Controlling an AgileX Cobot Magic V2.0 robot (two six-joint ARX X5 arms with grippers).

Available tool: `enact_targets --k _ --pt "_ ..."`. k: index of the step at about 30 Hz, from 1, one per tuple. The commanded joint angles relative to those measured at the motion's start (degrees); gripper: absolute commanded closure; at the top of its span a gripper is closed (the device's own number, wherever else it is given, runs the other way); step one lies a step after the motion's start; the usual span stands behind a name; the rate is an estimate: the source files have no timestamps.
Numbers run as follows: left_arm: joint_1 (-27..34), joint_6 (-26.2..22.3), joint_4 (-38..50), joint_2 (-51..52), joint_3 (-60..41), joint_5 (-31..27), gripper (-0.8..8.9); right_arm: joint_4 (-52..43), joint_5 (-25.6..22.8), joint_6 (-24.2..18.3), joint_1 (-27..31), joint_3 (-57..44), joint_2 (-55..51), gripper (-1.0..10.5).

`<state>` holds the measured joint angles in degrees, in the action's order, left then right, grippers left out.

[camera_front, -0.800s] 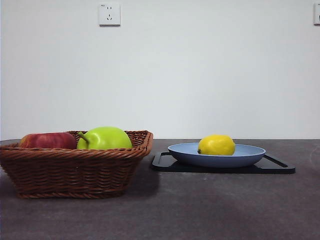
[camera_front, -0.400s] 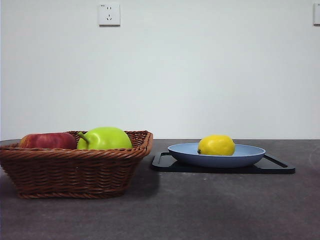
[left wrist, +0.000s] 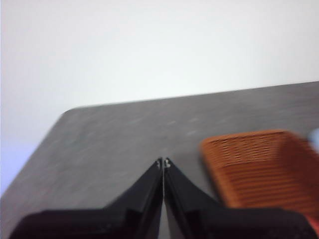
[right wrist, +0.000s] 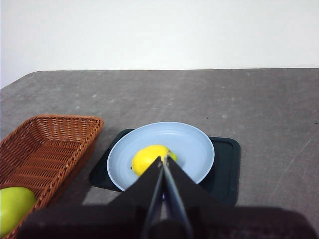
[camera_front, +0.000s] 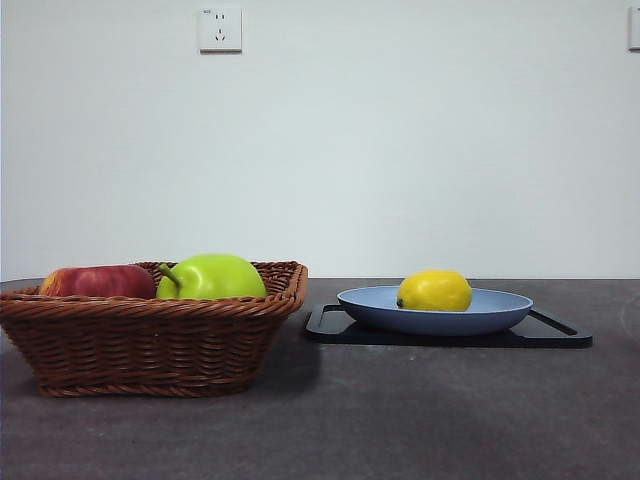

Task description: Take the lemon from the basket,put the lemon in the plate,hand out the plate

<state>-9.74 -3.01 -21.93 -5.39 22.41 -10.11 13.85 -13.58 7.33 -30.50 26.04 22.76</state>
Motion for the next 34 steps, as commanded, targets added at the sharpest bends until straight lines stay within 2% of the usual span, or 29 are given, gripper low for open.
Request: enact_targets --k 1,6,13,22,34 --pt "5.27 -0.37 3.80 0.87 -4.44 1.49 8.05 -0.55 -0.35 0.76 -0.37 0.15 0.00 9.4" --pt "9.18 0.13 8.74 1.09 -12.11 1.55 8.05 -0.55 -0.31 0.76 -0.37 0.15 0.00 9.4" --pt "10.51 2.51 8.68 1.11 -17.99 1.38 8.05 -0.55 -0.31 0.76 -0.37 0.15 0.00 9.4" --pt "10.58 3.58 8.44 5.20 -20.72 1.36 8.05 -0.52 -0.33 0.76 -0.37 0.15 0.00 9.4" --pt "10.56 3.65 8.48 5.27 -20.72 1.36 8.05 -0.52 -0.33 0.76 -0.37 0.15 0.00 9.4"
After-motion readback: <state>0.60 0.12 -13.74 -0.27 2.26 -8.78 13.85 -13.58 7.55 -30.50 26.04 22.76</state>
